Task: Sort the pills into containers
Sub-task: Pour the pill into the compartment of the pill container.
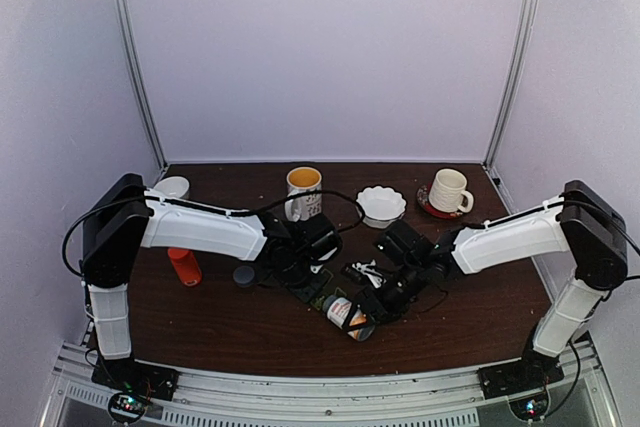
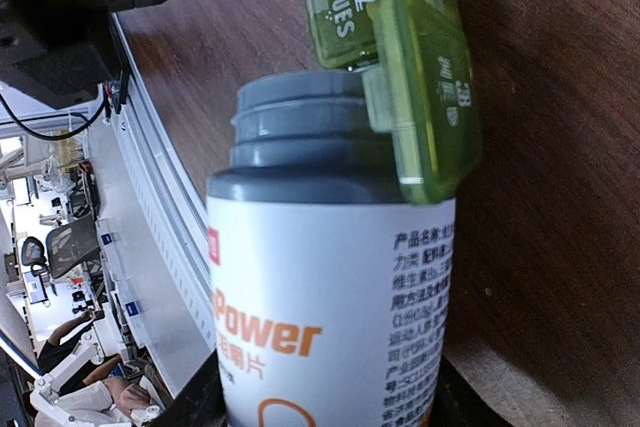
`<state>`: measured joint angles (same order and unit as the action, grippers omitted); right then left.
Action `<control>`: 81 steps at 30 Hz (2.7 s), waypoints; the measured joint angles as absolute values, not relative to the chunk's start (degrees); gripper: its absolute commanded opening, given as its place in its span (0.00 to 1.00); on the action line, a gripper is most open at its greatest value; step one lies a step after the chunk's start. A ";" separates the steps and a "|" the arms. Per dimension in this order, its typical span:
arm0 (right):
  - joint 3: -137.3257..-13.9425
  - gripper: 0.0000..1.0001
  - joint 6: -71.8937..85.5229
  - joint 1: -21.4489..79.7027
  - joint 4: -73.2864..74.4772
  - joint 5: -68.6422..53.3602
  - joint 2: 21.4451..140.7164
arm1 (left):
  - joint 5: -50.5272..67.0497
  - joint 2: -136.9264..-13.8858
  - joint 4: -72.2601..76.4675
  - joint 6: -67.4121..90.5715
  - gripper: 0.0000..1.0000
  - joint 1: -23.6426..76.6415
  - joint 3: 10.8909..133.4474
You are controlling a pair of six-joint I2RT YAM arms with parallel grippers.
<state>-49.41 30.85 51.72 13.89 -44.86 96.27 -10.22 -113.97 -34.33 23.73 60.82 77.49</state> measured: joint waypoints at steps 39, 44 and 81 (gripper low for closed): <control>-51.29 0.00 31.03 51.59 20.38 -42.59 94.13 | -10.24 -114.15 -34.74 23.49 0.00 60.86 78.89; -51.33 0.00 30.24 50.92 21.41 -42.59 94.19 | -10.17 -114.61 -34.68 23.49 0.00 60.99 79.40; -54.78 0.00 33.71 49.63 25.71 -45.58 92.31 | -10.57 -116.38 -36.25 23.49 0.00 61.63 81.30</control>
